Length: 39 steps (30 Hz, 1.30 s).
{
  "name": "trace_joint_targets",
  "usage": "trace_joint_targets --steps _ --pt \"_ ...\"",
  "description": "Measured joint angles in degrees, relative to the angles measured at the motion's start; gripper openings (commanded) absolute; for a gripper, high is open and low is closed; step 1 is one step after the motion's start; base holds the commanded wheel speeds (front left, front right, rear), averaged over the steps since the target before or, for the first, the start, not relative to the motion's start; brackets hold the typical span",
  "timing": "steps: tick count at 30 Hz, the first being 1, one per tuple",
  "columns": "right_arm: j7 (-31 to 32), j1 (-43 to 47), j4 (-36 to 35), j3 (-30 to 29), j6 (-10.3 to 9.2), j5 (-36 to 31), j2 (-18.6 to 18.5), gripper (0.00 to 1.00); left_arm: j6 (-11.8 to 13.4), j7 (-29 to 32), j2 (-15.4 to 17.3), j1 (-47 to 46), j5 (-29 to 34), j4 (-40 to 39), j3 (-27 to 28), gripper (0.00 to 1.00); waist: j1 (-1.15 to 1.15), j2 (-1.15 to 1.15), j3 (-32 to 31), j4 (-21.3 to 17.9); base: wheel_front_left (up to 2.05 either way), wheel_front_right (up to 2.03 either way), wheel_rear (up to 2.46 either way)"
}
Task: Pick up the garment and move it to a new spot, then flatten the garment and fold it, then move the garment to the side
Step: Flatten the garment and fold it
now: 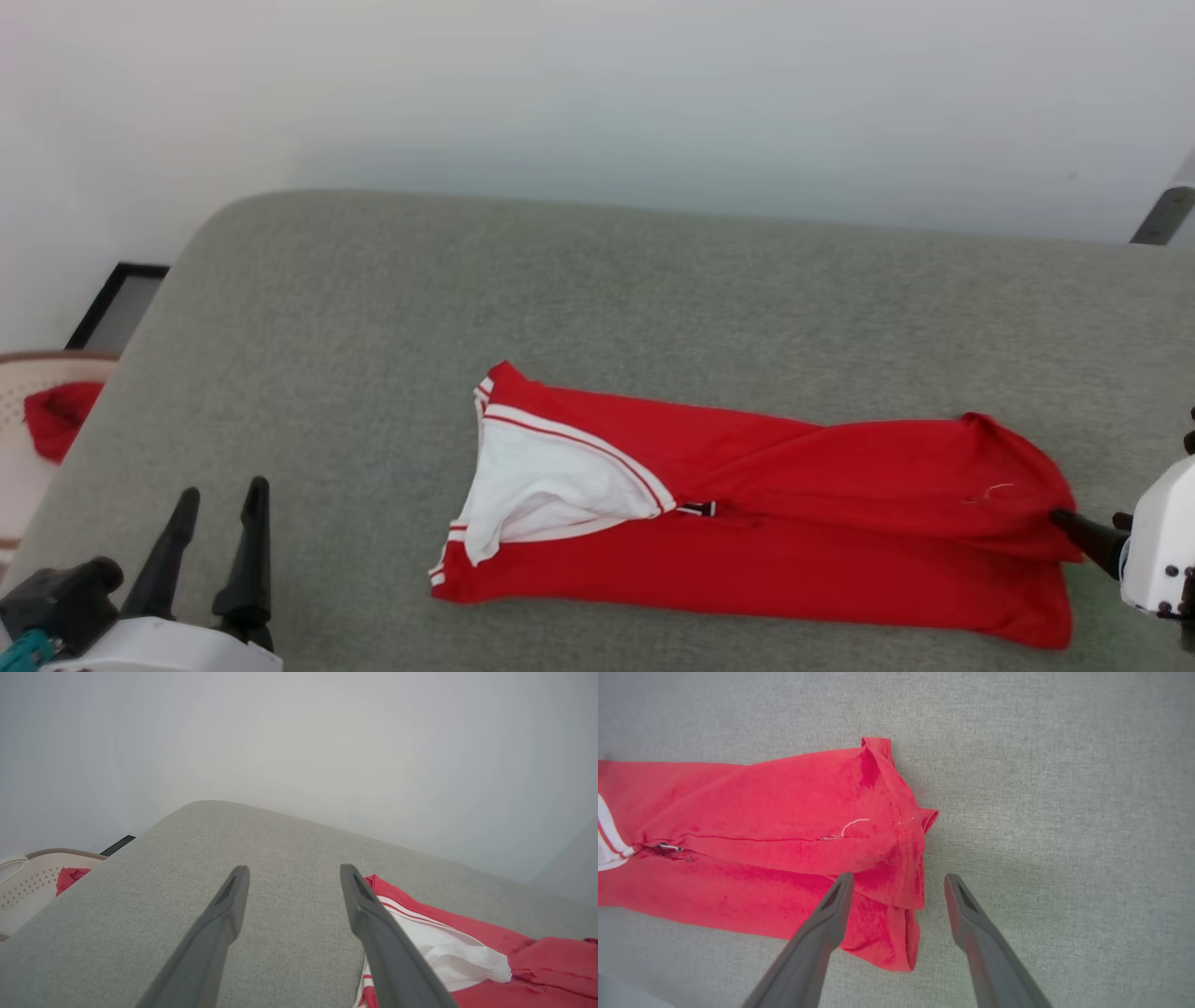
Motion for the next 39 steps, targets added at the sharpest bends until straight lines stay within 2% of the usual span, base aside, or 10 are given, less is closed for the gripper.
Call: trace_joint_targets --steps 9,19,20,21,22,31,39 --pt "3.92 -3.84 6.04 -1.32 0.0 -3.5 1.05 1.0 -3.98 0.0 -5.24 -0.53 3.97 1.33 3.88 1.0 0.0 0.0 3.74 3.26 0.0 0.0 0.0" --pt "4.43 -8.39 14.59 -1.35 0.0 -5.14 1.57 1.0 -7.49 -0.01 -10.72 -1.97 6.03 3.08 7.11 1.0 0.0 0.0 7.71 6.04 0.0 0.0 0.0" --pt "4.72 -8.92 15.28 -1.09 0.0 -5.14 1.38 0.84 -7.76 -0.01 -11.21 -2.08 6.41 3.19 7.37 1.0 0.0 0.0 8.01 6.23 0.0 0.0 0.0" --pt "4.91 -9.37 15.91 -0.7 0.0 -5.13 1.19 0.2 -8.01 -0.01 -11.65 -2.24 6.61 3.3 7.65 1.0 0.0 0.0 8.27 6.39 0.0 0.0 0.0" --pt "5.01 -9.83 16.49 -0.41 0.0 -5.01 0.98 0.0 -8.43 -0.01 -12.06 -2.47 6.83 3.41 7.93 1.0 0.0 0.0 8.51 6.52 0.0 0.0 0.0" --pt "4.8 -11.83 18.76 3.32 0.01 -0.63 -1.34 0.0 -10.22 -0.01 -14.68 -2.63 8.95 4.43 10.91 1.0 0.0 0.0 8.91 6.37 0.0 0.0 0.0" --pt "2.24 -11.77 19.9 5.47 0.03 2.01 -3.47 0.0 -11.24 -0.01 -15.27 -1.59 10.06 4.99 12.15 1.0 0.0 0.0 7.08 5.2 0.0 0.0 0.0"
